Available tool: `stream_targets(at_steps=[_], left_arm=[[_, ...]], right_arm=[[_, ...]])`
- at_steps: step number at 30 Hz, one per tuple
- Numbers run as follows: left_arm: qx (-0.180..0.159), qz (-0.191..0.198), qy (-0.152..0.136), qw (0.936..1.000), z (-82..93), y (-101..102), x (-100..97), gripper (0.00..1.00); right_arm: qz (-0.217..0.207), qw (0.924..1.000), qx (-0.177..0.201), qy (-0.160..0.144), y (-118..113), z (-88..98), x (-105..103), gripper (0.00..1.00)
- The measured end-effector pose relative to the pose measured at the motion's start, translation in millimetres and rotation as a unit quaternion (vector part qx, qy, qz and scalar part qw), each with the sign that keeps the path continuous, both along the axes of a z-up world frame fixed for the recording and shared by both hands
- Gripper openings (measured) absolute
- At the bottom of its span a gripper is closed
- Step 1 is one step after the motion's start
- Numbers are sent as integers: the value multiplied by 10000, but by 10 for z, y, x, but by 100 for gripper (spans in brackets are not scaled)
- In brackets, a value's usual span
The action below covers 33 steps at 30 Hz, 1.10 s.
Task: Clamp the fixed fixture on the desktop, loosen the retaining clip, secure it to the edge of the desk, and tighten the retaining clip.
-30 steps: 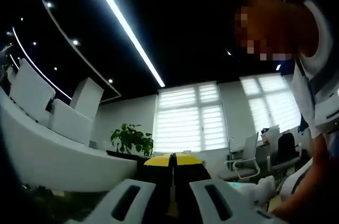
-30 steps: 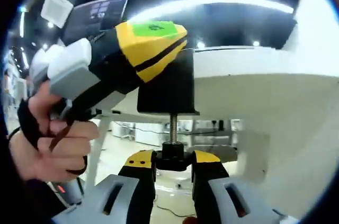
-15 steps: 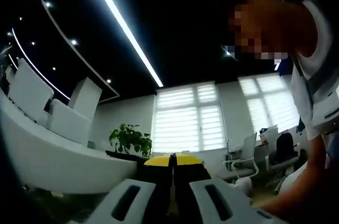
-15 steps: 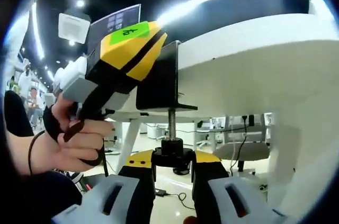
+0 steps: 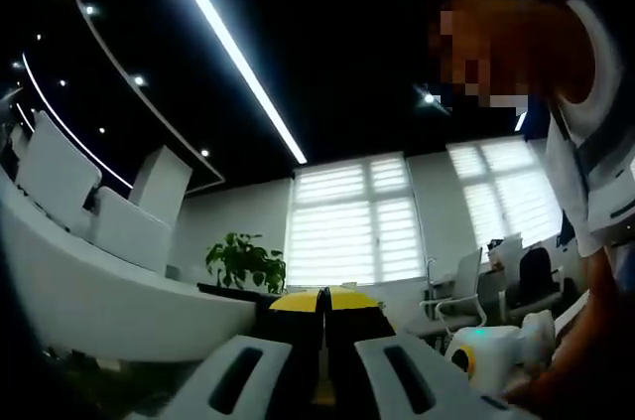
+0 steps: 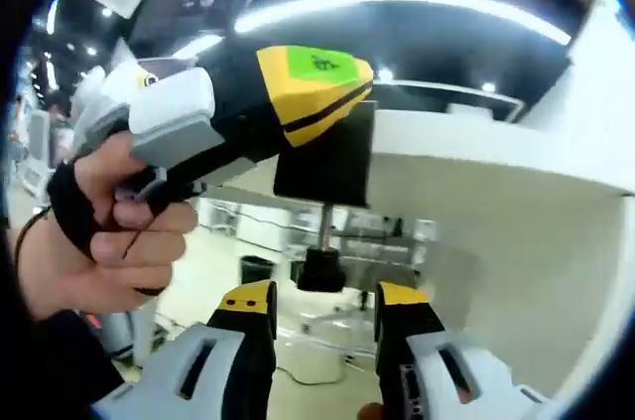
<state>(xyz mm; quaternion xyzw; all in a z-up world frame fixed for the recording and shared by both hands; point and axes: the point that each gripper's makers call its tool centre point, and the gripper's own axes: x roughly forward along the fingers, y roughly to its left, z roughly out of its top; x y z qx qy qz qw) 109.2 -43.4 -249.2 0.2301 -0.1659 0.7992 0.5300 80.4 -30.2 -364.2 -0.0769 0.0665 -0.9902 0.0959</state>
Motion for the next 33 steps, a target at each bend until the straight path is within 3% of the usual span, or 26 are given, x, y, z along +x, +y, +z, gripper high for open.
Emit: stream_targets(at_steps=[3,7,9,15,25,28,33], left_arm=[[20,-24,-10,10000,1,-3,-1,2],[68,-28,-13,10000,4,-7,0,2],[51,-12,-3,10000,3,-5,1,2],[104,-45,15,9999,6,-4,4,2],[90,-1,82,9999,9,-2,9,2],[84,8,99,9999,9,-1,9,2],[81,-7,82,9999,9,-1,7,2]], right_arm=[[-236,9982,-496,-247,52,-101,134,38],[-139,9988,-279,-366,-92,-165,85,38],[-133,9984,-456,-315,-134,-101,80,38],[-184,9993,-295,-108,-305,42,-9,32],[-280,9986,-449,-83,-288,68,-300,29],[-333,9991,-281,-18,-248,104,-307,26],[28,9996,-271,41,-288,86,-257,25]])
